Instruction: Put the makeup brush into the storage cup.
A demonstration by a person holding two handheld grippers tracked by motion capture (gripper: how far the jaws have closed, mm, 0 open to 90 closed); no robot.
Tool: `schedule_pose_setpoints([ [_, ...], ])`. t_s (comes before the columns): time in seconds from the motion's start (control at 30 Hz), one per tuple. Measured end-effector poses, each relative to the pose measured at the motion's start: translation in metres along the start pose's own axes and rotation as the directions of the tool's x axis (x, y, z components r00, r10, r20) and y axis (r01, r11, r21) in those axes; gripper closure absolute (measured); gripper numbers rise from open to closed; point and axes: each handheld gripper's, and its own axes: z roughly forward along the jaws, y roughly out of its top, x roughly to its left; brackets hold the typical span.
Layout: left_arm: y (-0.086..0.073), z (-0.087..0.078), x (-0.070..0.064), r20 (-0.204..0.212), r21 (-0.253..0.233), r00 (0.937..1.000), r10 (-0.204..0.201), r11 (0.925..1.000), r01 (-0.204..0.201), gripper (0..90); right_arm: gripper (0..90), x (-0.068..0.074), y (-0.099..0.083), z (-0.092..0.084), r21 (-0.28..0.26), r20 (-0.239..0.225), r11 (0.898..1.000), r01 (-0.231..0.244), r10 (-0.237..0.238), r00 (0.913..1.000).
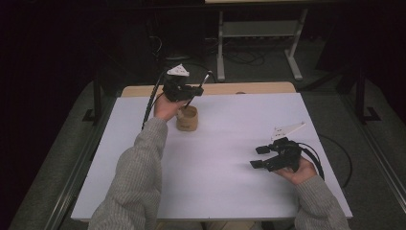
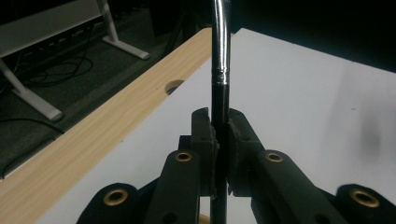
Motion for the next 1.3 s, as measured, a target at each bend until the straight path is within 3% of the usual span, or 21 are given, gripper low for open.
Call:
schedule_pose_setpoints([
  [0.1,-0.003,0.003,0.005,-0.001,0.0,0.9999,-0.017,0.9999,0.017,83.0,32.1,0.0,0.0,0.0,-0.003,0.0,1.0,-0.002,0.002,1.0],
  [0.3,-0.014,0.007,0.019,0.0,0.025,1.0,-0.003,0.9997,0.003,82.6,32.0,-0.001,0.0,0.001,-0.001,0.001,1.0,-0.004,0.004,1.0],
  [0.53,-0.019,0.008,0.025,0.031,0.016,0.9994,-0.014,0.9998,0.013,82.0,32.1,0.0,0.001,0.004,-0.001,0.0,1.0,0.002,-0.002,1.0],
  [0.8,-0.023,0.008,0.026,0.036,0.091,0.9993,-0.014,0.9958,0.011,82.5,32.0,0.0,0.001,0.003,-0.001,0.002,1.0,-0.004,0.004,1.0],
  [1.3,-0.021,0.003,0.022,0.019,0.162,0.9998,0.006,0.9868,-0.009,81.6,31.9,0.0,0.0,0.001,-0.003,0.01,1.0,-0.003,0.003,0.9999],
])
